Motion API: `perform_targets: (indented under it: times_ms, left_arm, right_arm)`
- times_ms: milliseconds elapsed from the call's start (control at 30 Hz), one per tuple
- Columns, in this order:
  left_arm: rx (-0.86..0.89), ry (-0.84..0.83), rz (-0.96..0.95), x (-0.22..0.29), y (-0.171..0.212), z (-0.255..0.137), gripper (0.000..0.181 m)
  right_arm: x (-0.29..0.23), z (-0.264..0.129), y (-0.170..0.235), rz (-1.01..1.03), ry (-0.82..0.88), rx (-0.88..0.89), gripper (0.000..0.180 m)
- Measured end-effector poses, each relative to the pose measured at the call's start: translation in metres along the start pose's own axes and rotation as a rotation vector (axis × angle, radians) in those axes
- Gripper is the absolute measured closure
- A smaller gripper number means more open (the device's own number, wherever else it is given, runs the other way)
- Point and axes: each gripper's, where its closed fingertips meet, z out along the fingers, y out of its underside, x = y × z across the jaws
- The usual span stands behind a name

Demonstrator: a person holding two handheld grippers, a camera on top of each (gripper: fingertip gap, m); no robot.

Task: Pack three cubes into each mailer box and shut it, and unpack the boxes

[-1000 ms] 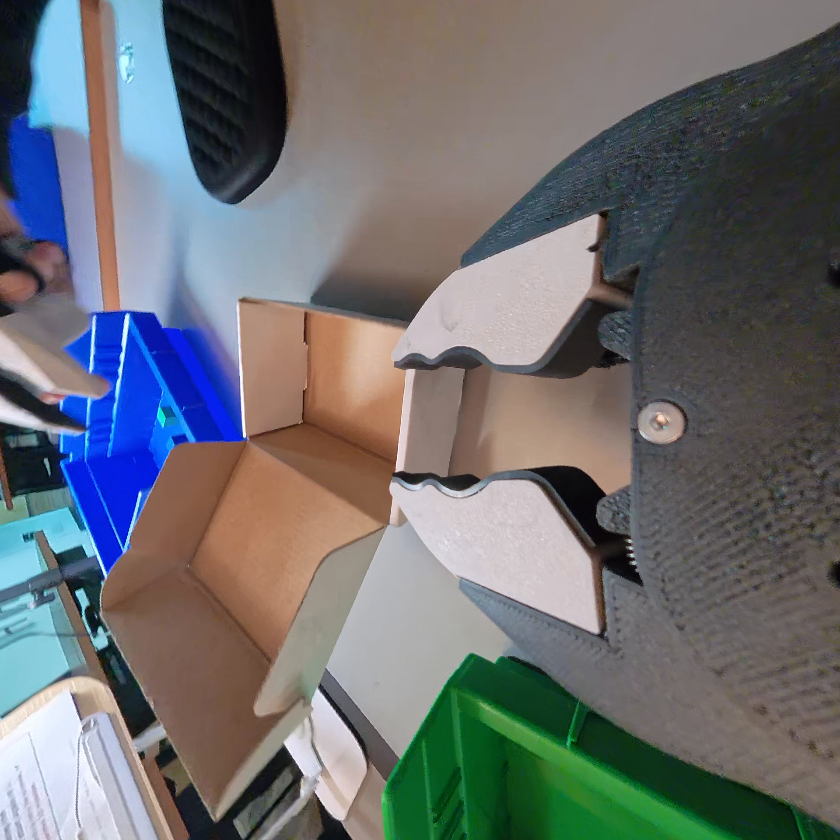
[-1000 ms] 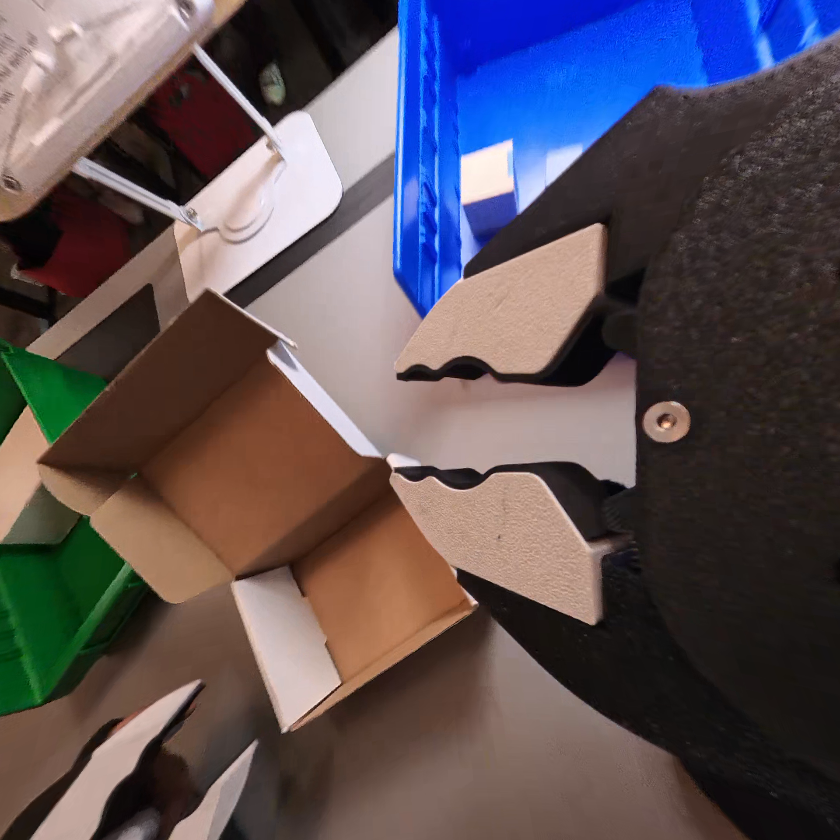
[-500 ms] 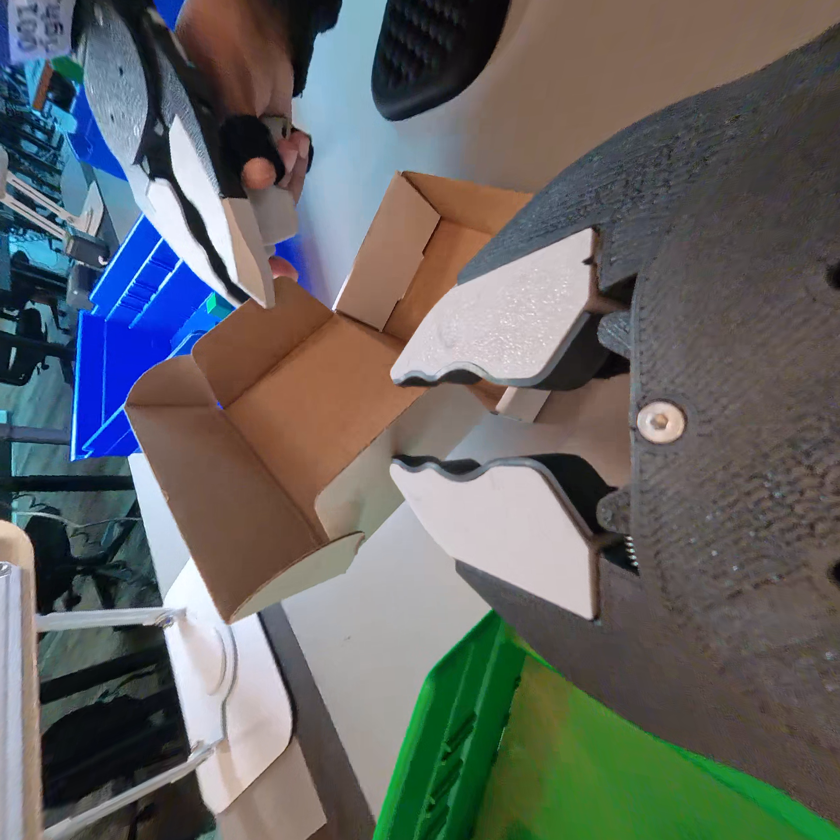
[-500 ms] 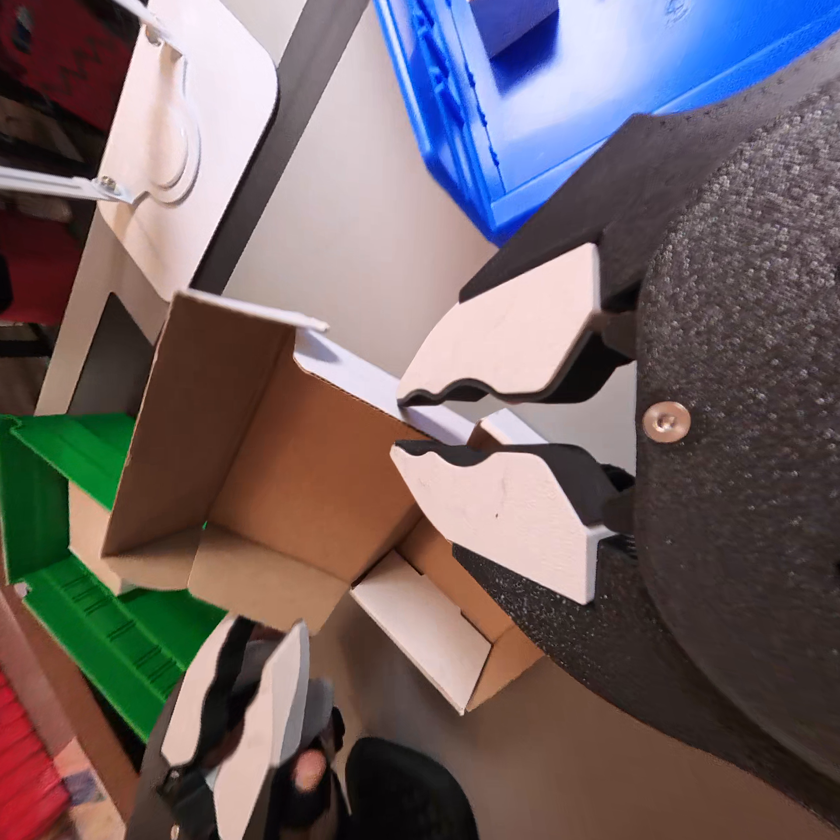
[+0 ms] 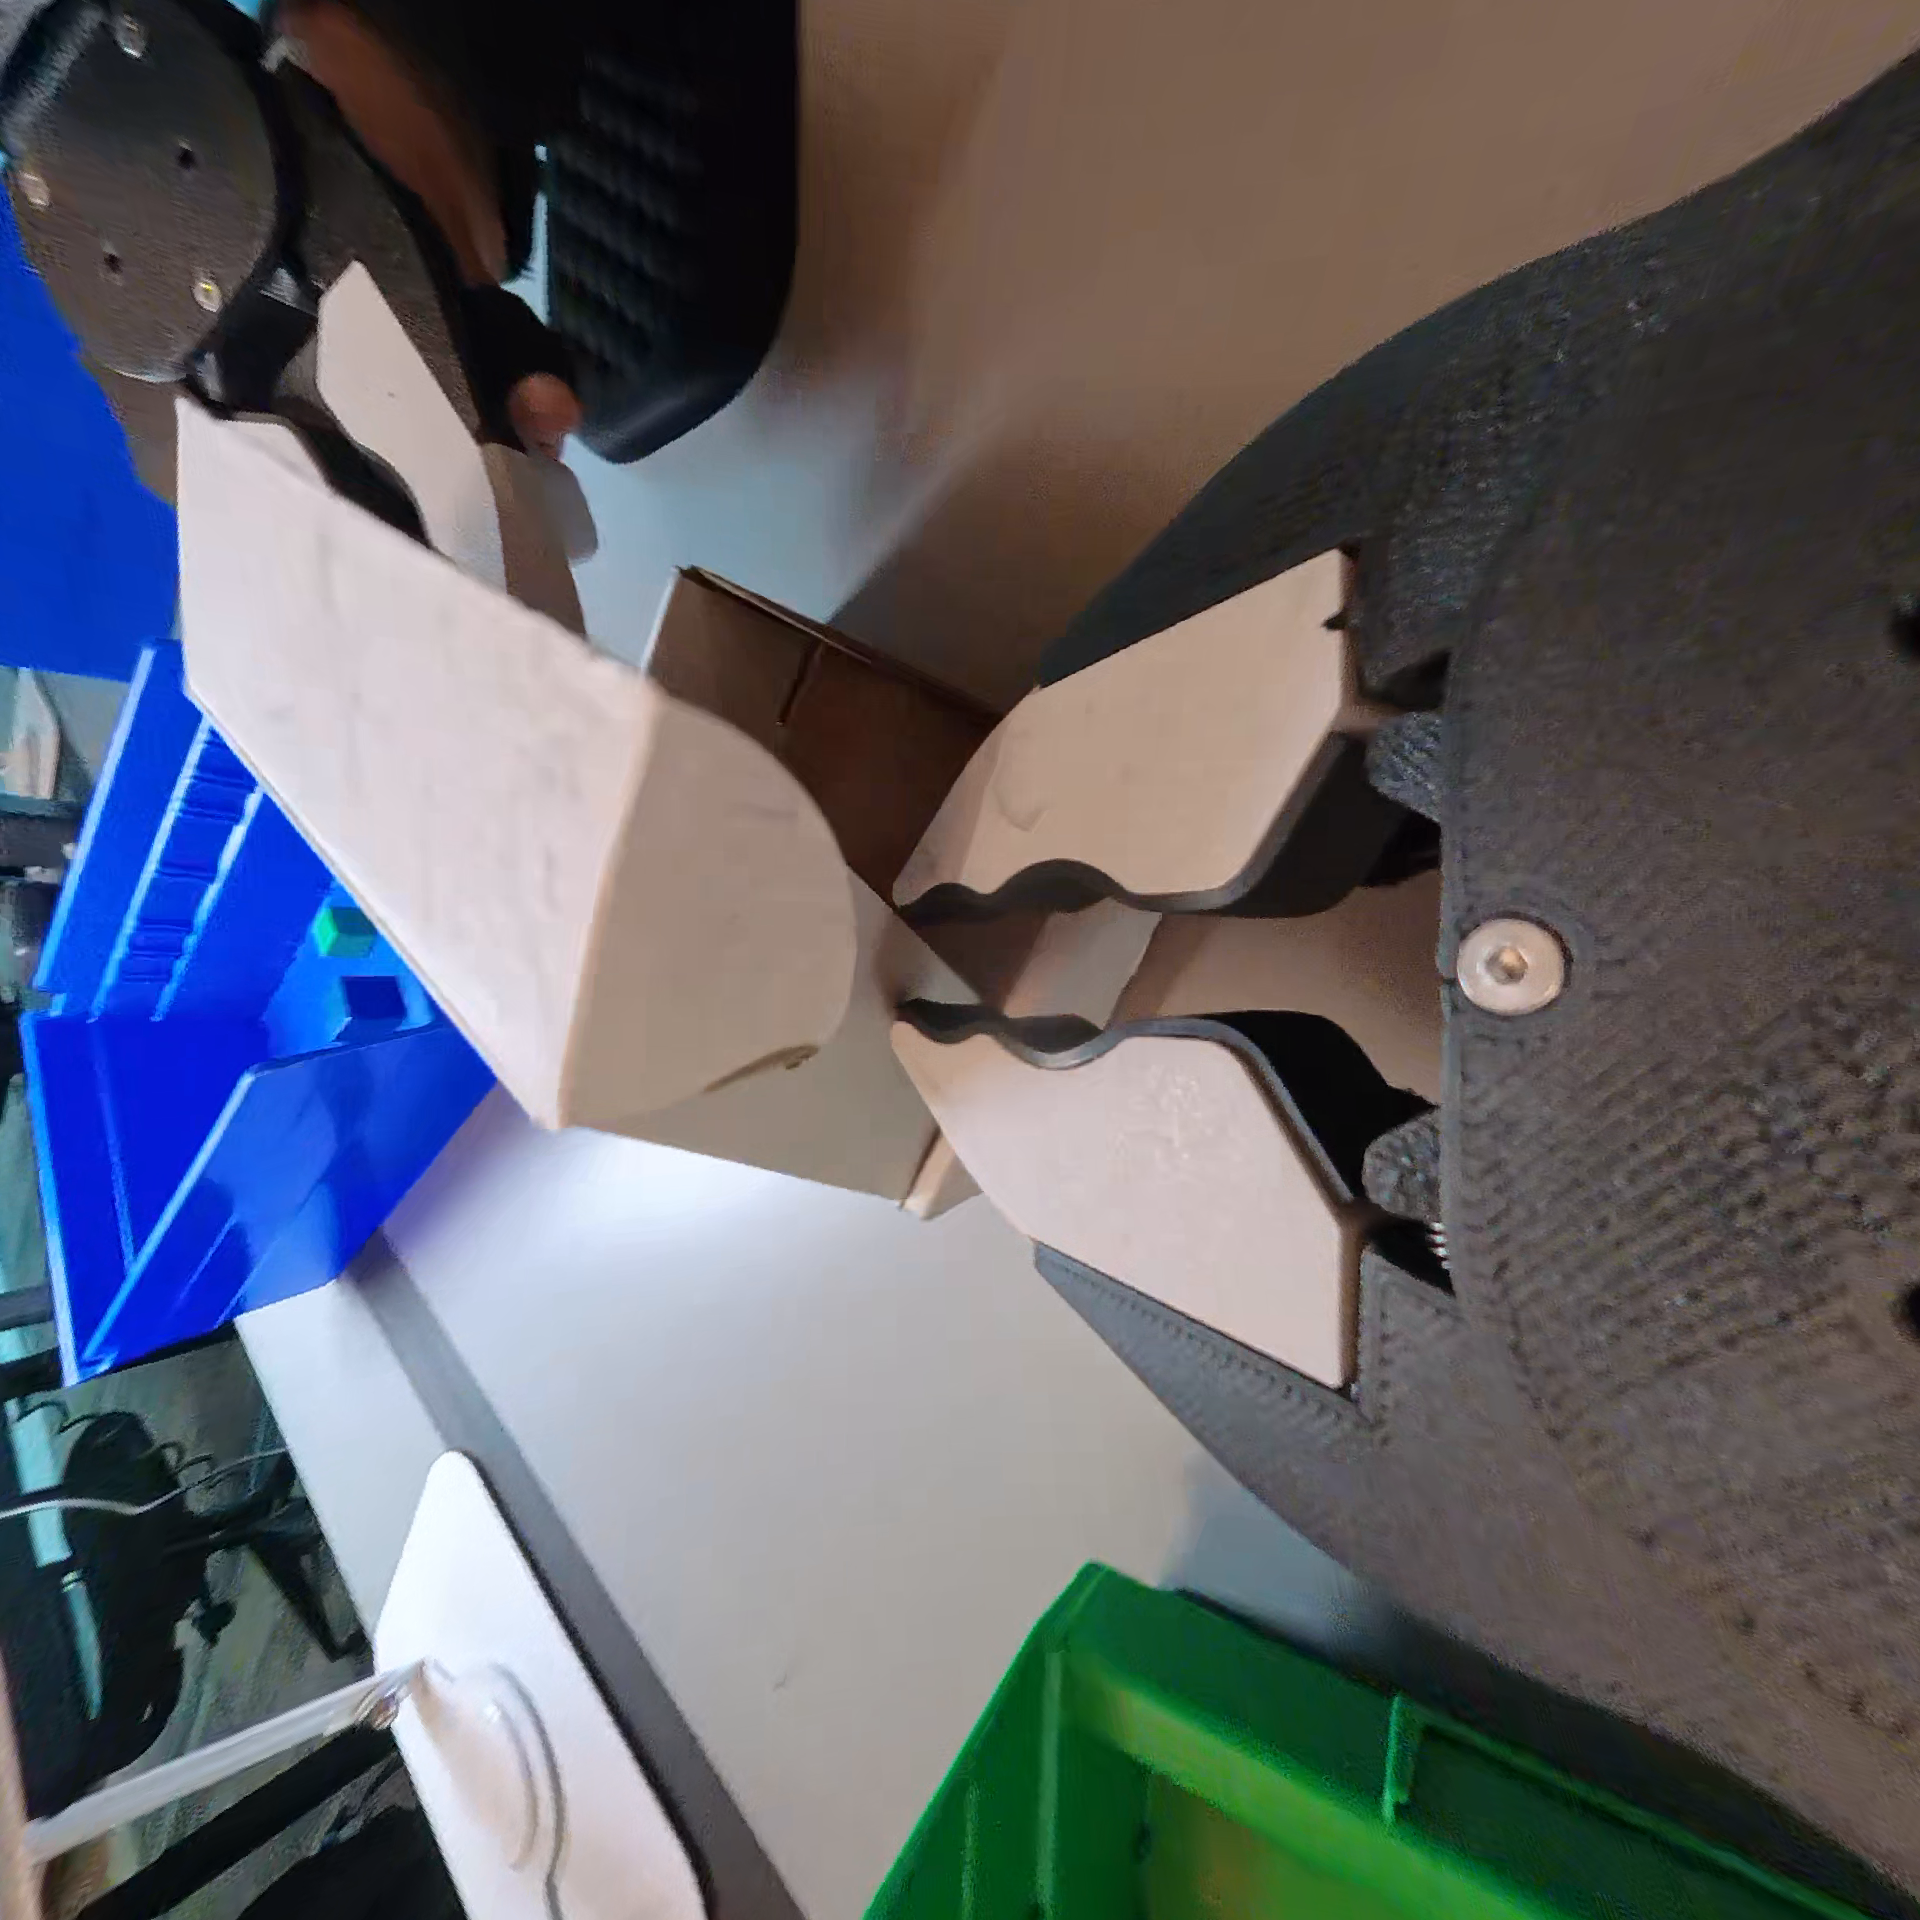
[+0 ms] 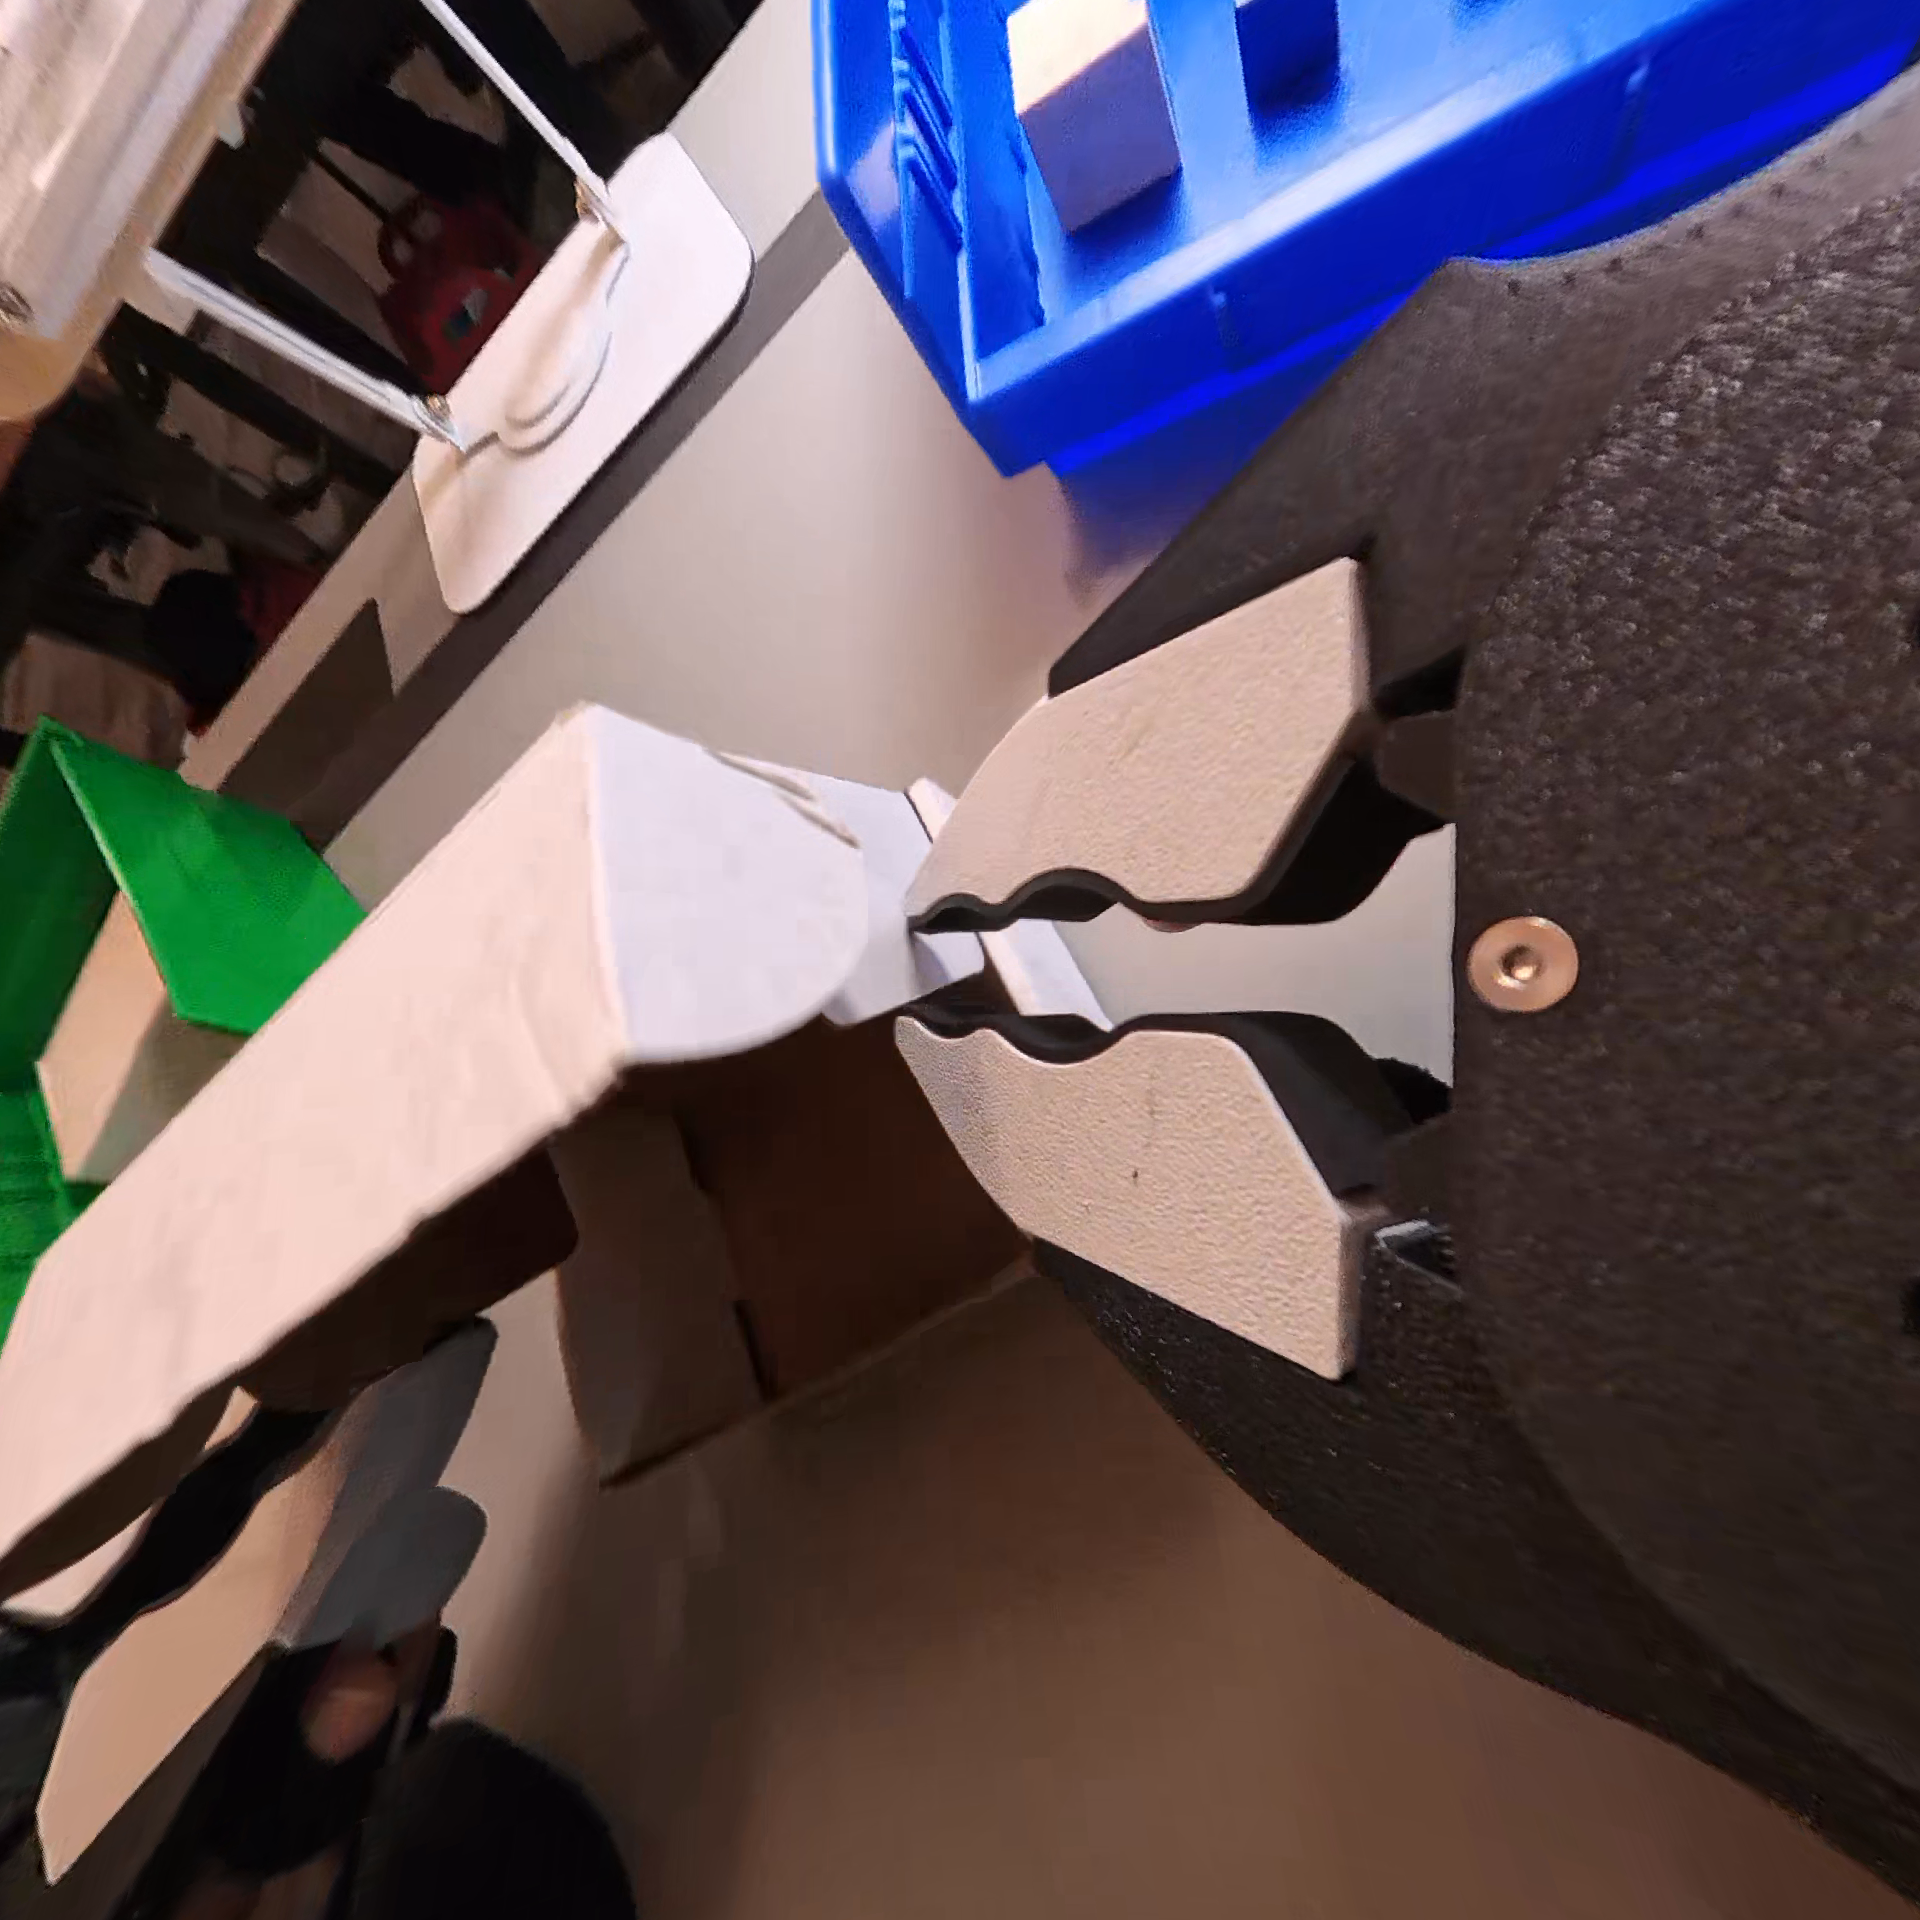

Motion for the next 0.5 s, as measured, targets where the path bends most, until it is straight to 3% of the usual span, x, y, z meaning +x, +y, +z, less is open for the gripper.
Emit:
perform_targets:
  times_ms: [233,500]
  left_arm:
    - [-0.047,0.107,0.055,0.014,0.019,-0.018,0.136]
    - [0.053,0.08,0.237,0.007,-0.019,-0.03,0.111]
  right_arm:
    - [-0.016,-0.023,0.013,-0.066,-0.113,-0.027,0.148]
    - [0.001,-0.037,-0.018,-0.312,-0.045,-0.017,0.127]
